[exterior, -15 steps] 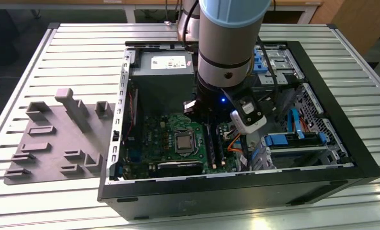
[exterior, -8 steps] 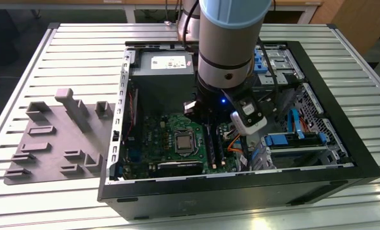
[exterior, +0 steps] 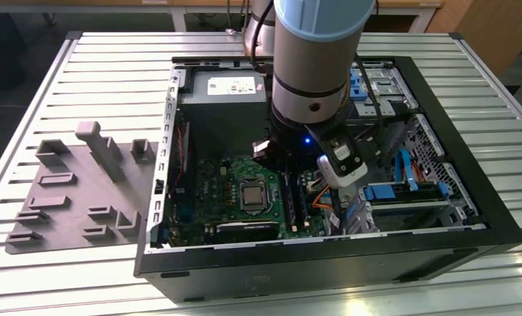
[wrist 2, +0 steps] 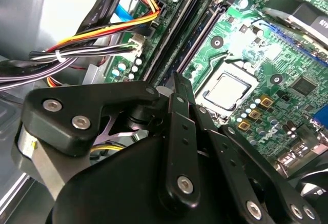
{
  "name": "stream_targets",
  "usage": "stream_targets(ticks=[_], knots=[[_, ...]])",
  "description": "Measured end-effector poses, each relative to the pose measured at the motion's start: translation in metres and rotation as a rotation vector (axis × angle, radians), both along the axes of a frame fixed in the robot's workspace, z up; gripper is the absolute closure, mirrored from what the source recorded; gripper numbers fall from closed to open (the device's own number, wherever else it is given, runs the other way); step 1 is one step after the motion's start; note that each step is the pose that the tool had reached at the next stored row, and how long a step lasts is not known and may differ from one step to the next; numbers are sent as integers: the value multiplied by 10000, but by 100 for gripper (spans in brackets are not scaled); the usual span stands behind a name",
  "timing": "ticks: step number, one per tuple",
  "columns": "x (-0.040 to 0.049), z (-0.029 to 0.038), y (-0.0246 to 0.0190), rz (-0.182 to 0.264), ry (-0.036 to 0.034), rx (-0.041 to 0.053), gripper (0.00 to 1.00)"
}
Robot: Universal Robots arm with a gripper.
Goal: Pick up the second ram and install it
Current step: 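Press down the second ram until it locks into place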
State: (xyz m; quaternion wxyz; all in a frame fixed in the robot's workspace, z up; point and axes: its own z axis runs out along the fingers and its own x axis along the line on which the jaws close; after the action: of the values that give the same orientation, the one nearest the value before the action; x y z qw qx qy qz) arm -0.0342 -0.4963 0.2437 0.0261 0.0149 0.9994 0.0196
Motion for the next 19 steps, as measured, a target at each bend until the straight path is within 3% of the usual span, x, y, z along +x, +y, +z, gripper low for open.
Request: stream_targets(ticks=[19], knots=[[0, -2, -61, 0, 0, -1, 89]])
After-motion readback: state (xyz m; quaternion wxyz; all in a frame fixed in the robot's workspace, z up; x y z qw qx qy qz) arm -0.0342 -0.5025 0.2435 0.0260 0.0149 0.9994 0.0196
